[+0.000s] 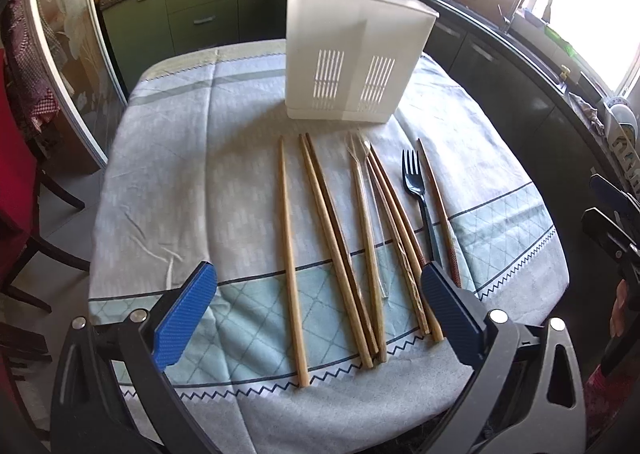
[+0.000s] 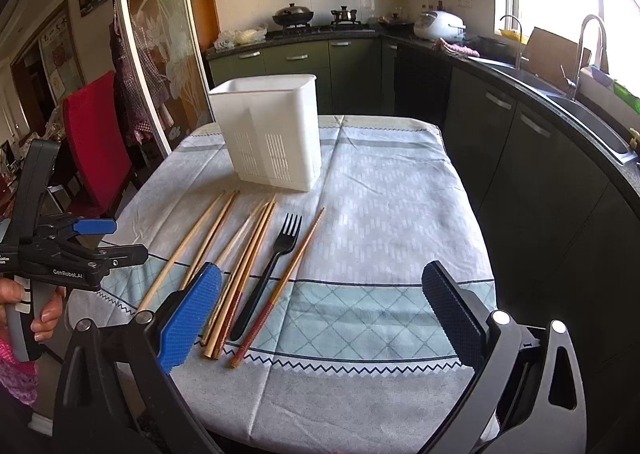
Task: Organize utensils
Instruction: 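Lower the left gripper onto the clear plastic spoon and close it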
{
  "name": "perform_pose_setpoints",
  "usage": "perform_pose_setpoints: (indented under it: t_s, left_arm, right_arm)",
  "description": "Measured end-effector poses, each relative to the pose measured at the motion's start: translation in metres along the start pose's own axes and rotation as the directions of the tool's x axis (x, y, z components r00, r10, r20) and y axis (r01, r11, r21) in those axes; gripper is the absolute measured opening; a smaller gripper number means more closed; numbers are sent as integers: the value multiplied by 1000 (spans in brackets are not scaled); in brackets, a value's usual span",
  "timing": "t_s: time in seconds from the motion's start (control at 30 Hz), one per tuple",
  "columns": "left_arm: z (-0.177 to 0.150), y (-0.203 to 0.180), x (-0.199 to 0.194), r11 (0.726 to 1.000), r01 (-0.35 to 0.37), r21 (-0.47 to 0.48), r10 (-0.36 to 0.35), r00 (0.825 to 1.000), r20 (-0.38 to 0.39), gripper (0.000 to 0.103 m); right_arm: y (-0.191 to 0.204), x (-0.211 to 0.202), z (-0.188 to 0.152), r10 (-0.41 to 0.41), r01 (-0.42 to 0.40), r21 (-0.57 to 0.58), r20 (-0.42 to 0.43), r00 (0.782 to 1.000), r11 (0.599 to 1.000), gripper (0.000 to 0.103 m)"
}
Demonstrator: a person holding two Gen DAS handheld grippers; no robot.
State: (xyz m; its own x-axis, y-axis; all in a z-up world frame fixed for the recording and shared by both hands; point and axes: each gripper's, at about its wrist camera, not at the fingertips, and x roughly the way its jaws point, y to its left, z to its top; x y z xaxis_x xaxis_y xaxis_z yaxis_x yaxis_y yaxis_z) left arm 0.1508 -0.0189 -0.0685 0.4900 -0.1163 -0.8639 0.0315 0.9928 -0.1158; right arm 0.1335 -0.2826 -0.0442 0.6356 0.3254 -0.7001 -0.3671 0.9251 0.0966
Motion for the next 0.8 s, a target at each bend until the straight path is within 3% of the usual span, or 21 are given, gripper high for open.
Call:
perform_pose_setpoints:
  t_s: [0.07,0.13,0.23,0.33,0.4,0.47,0.63,0.8]
  left_arm:
    - [15,-8,16,1000,19,0,-19,998,-51,95]
    - [29,-15,30,1000,15,4,-15,995,-98,75]
    - [49,-23,49,1000,-27,12,29,991,-133,68]
    - [64,-30,67,998,-56,20,59,984,-168,62]
    - [72,-30,79,998,-58,4,58,979,-196,54]
    - [79,-31,87,998,-64,-11,60,976,-211,46]
    - [93,-34,105,998,-41,-41,30,971,-238,32]
    - [100,-45,114,999,-34,-27,26,965,-260,28]
  right_arm:
    - [-6,14,6,0,0,6,-39,999,1000,99]
    - [-13,27,11,10,-8,25,-78,997,1000,99]
    - [-22,43,19,4,0,38,-113,994,999,96]
    - [-33,55,29,-3,11,58,-136,991,998,79]
    - [-42,62,35,-15,26,73,-150,989,997,57]
    - [-49,68,39,-27,40,77,-165,986,996,48]
    - [-55,80,39,-33,48,74,-187,982,996,47]
    - [-58,86,35,-18,34,79,-203,979,996,47]
